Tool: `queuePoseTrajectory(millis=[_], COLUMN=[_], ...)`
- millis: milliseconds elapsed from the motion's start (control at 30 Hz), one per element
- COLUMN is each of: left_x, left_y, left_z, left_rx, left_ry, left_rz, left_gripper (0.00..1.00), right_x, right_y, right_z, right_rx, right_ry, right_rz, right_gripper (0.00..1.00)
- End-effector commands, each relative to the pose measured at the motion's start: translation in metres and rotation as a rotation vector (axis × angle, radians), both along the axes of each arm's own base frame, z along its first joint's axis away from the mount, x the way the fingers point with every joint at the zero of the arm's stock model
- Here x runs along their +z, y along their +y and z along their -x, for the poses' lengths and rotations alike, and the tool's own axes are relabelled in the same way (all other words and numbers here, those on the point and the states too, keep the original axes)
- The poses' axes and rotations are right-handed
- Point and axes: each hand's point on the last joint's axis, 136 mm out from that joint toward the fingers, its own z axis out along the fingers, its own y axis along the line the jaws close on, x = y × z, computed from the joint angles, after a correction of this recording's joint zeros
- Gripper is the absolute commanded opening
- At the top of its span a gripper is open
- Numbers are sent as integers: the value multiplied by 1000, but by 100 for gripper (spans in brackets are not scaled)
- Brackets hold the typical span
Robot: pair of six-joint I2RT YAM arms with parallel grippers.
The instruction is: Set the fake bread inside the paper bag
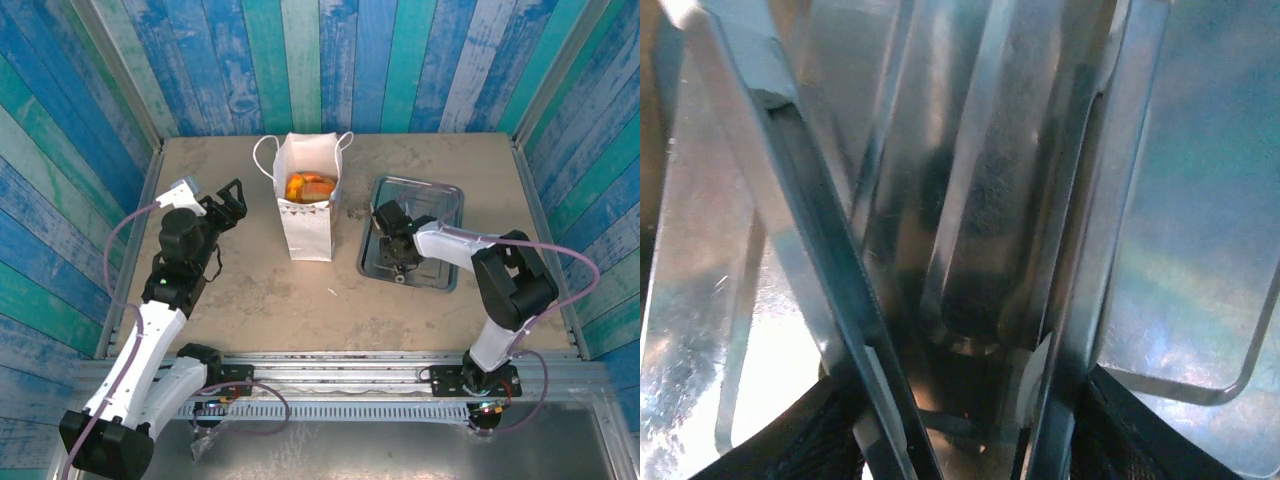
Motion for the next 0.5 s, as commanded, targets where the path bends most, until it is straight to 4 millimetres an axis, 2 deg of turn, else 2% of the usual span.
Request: queuePoseTrajectory(millis=[0,133,233,333,467], left_x=[9,7,5,2,2], left_y=[3,5,8,15,35], left_z=[1,0,-2,-5,-8], left_rx=[16,28,46,89,203], left_ry=[-19,-20,-28,-33,-44], left_rz=[-14,-19,-19,-28,-66], left_gripper=[94,94,94,94,94], right_x=[12,36,62,91,142], right_y=[-9,-17,-27,-39,-62], right_z=[6,5,2,-2,-12], right_rx=[-17,-15,-15,-28,-73], right_ry=[-22,-66,-118,-182,-324], right_rz=[19,48,77,74,7], right_gripper=[55,64,73,83,99])
